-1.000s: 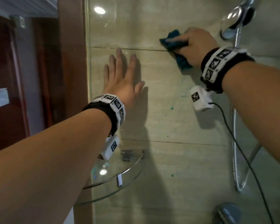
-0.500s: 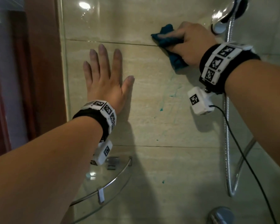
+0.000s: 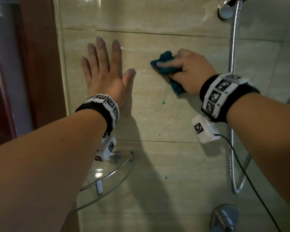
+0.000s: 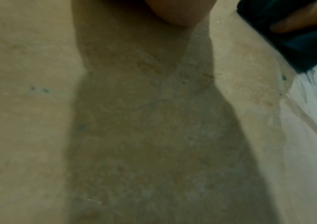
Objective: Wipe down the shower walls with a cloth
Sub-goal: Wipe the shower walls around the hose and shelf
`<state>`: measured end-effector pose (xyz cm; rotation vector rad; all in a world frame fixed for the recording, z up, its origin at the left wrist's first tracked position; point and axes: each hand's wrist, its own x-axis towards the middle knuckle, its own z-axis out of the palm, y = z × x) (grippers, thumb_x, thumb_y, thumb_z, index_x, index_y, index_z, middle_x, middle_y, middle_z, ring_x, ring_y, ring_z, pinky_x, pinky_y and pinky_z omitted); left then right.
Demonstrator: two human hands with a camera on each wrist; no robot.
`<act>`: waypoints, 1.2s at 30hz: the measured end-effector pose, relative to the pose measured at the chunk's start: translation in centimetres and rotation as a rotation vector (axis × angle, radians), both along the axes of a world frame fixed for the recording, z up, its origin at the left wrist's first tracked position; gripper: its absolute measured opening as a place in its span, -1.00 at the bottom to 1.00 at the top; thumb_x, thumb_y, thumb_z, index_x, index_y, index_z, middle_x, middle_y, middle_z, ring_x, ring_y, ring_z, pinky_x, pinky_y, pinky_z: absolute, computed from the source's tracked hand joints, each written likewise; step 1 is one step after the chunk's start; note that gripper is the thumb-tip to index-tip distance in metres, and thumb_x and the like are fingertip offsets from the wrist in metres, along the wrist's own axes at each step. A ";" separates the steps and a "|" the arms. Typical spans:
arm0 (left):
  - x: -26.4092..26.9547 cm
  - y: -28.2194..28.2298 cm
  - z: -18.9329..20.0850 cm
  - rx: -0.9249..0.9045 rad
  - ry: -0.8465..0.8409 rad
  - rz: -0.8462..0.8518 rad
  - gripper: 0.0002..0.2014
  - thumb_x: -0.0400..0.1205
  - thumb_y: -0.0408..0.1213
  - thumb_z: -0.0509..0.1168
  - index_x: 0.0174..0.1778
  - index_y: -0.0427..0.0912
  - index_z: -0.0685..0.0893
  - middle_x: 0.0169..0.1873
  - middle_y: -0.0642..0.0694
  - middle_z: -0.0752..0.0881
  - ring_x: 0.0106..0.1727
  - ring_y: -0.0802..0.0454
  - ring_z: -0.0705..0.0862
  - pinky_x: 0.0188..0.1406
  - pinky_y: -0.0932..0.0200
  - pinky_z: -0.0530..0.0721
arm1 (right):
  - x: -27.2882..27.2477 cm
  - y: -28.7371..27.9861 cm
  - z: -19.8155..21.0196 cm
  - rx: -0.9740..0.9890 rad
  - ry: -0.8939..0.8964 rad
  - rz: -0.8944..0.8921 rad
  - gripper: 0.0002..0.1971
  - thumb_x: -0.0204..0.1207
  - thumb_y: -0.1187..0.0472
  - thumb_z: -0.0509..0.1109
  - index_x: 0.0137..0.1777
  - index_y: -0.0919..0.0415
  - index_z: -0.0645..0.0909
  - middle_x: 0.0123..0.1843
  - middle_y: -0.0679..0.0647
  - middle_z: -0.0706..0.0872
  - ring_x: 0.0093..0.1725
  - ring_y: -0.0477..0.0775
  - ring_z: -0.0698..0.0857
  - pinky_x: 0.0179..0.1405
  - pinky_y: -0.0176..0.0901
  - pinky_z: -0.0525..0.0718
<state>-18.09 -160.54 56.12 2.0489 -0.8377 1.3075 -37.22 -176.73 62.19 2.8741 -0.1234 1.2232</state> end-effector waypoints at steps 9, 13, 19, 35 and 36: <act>0.0 0.9 0.4 0.099 0.085 -0.066 -0.09 0.70 0.52 -0.13 0.82 0.12 -0.33 0.80 -0.23 -0.38 0.80 -0.34 -0.38 0.73 -0.45 -0.34 | 0.5 0.5 -9.0 -0.017 0.320 -0.036 -0.64 0.67 0.33 0.35 0.37 -0.02 0.72 0.11 -0.04 0.51 0.12 0.05 0.53 0.07 -0.09 0.53; 0.0 2.1 0.6 0.228 0.134 -0.085 0.20 0.47 0.72 0.01 0.76 0.14 -0.50 0.74 -0.24 -0.53 0.75 -0.39 -0.51 0.69 -0.50 -0.39 | 0.4 0.3 -11.8 -0.078 0.461 -0.047 -0.74 0.71 0.21 0.36 0.34 0.12 0.70 0.11 0.01 0.52 0.16 0.13 0.58 0.12 -0.01 0.58; -0.7 2.7 0.8 0.282 0.188 -0.073 0.41 0.30 0.74 0.24 0.72 0.16 -0.56 0.71 -0.24 -0.59 0.71 -0.41 -0.56 0.66 -0.56 -0.40 | -0.9 1.5 -10.7 0.021 0.554 -0.009 -0.60 0.68 0.32 0.37 0.40 -0.10 0.75 0.13 -0.11 0.56 0.23 0.05 0.62 0.19 -0.18 0.51; 0.0 2.6 0.4 0.248 0.141 -0.075 0.38 0.29 0.75 0.23 0.74 0.20 -0.51 0.75 -0.23 -0.52 0.74 -0.41 -0.50 0.66 -0.58 -0.37 | -1.2 2.5 2.9 0.895 -0.712 0.194 -0.80 0.64 0.29 0.36 0.19 0.09 0.47 -0.02 0.14 0.69 -0.33 0.08 0.83 -0.32 0.03 0.85; 0.0 2.6 0.4 0.250 0.142 -0.075 0.38 0.28 0.76 0.22 0.73 0.21 -0.51 0.75 -0.22 -0.52 0.74 -0.41 -0.50 0.66 -0.59 -0.37 | -0.9 2.5 2.9 0.824 -0.711 0.170 -0.80 0.60 0.21 0.41 0.16 0.06 0.50 -0.01 0.06 0.69 -0.20 0.08 0.83 -0.18 0.05 0.87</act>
